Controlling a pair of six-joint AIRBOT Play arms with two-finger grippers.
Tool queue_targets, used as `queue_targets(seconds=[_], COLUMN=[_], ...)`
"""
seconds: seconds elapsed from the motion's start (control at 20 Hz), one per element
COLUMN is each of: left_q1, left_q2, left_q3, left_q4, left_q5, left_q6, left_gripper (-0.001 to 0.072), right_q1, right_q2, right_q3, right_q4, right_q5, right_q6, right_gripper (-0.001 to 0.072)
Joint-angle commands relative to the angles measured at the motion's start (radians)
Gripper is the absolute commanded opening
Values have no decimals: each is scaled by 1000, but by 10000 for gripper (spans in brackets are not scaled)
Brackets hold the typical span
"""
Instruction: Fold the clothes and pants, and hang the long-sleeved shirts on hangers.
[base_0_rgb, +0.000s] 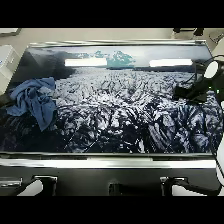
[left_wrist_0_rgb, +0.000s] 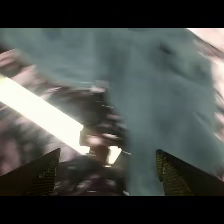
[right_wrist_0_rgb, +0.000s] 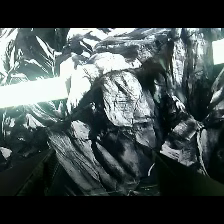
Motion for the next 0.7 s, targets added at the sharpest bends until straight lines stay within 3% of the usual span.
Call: queue_targets(seconds=[0.0,0.15,0.3,0.45,0.65], left_q1=[241,269,206,124,24], left_q2=[-62,-195,-290,-388,-571], left_q3=[-6,-6,-3,52,235], left_q4=[-226,-481,-691,-719,-713], left_q5=[31,109,312,473,459], left_q6=[-27,8,110,136,200], left_gripper=[714,714,714,713,713], right_q1=[1,1,1,1,1], right_q2=[0,0,0,-1,-1], right_q3=[0,0,0,0,0], right_q4=[1,0,1,5,10], right_q5=[0,0,0,-6,-23], right_q6=[0,0,0,0,0], right_gripper=[696,697,697,697,697])
